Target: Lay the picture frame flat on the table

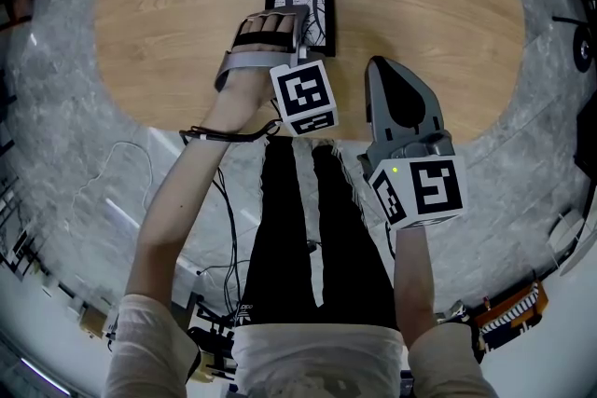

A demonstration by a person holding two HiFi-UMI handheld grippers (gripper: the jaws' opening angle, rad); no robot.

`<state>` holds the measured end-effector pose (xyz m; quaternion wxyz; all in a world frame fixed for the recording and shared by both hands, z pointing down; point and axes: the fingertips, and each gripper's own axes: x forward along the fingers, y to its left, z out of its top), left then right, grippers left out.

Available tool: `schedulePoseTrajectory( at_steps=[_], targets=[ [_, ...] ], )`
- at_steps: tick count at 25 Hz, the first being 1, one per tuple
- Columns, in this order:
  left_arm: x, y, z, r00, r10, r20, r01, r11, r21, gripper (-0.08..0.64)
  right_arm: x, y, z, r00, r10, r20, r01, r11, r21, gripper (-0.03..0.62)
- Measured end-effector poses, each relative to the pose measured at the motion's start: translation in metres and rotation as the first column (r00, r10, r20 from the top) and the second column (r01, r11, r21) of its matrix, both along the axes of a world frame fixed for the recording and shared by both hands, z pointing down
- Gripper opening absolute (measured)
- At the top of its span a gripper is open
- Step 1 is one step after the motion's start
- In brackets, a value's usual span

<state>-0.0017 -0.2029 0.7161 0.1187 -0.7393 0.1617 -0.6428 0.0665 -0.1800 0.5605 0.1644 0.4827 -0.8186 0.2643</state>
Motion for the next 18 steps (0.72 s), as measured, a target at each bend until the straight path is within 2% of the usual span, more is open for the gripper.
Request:
schedulePoseTrajectory(
  at_steps=[5, 18],
  targets=[
    [-0.001, 0.005, -0.002, 1.000, -0.017, -0.016, 0.017, 1.000, -0.016, 0.302, -0.002, -0.001, -0.002, 1.000, -0.004, 0.004, 0.004, 1.000, 0.003, 0.006],
    [0.003, 0.022, 0.000, 1.000, 0.009, -0.002, -0.009, 0.998, -0.063, 0.302, -0.003, 0.003, 0.003, 1.000, -0.011, 0.009, 0.011, 1.000, -0.011, 0.006]
  ],
)
